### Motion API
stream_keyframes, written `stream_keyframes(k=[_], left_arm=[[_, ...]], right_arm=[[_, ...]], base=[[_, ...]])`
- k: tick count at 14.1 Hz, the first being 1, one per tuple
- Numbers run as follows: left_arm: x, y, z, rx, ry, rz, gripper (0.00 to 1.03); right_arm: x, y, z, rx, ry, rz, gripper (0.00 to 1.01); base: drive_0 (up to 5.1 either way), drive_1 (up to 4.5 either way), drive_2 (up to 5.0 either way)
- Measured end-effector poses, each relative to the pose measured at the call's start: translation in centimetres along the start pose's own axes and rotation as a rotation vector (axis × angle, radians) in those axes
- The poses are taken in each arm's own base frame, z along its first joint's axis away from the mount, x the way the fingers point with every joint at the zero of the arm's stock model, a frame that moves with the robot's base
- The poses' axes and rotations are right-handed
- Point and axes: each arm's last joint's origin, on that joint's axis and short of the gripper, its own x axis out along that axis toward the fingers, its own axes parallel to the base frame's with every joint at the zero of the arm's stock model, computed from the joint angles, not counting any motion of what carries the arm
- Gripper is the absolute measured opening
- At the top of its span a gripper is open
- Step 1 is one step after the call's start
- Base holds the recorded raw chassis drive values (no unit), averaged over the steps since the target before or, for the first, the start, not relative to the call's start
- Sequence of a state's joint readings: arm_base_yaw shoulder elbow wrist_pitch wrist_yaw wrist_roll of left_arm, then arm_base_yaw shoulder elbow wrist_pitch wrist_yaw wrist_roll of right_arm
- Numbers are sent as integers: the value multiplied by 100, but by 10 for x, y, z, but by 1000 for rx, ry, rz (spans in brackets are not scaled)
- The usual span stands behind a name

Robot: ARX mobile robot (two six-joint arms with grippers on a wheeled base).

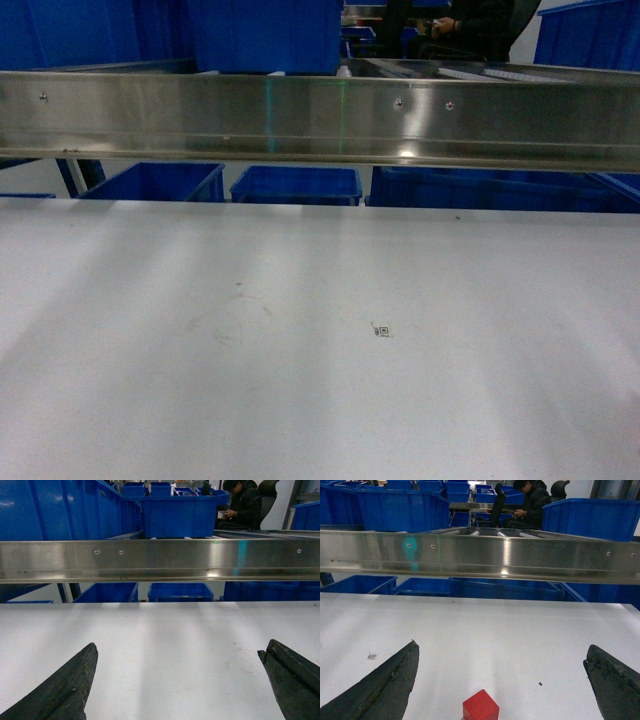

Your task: Place magnetic block on left shelf second layer

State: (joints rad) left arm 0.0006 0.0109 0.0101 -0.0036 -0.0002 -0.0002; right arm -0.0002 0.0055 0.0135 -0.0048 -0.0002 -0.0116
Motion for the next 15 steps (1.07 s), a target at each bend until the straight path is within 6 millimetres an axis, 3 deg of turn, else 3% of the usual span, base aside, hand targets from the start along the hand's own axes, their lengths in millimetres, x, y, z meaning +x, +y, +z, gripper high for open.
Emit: stream_keyframes(k=[11, 12, 15], left_arm=[[0, 0, 0, 0, 0, 0, 98], [0, 0, 0, 0, 0, 0, 98], [0, 0, 0, 0, 0, 0, 98]], right_arm=[[0, 0, 0, 0, 0, 0, 98], [5, 1, 1, 21, 10, 0, 98], [65, -2, 4, 84, 175, -31, 98]], base=[[0, 0, 0], [0, 0, 0], [0, 0, 0]])
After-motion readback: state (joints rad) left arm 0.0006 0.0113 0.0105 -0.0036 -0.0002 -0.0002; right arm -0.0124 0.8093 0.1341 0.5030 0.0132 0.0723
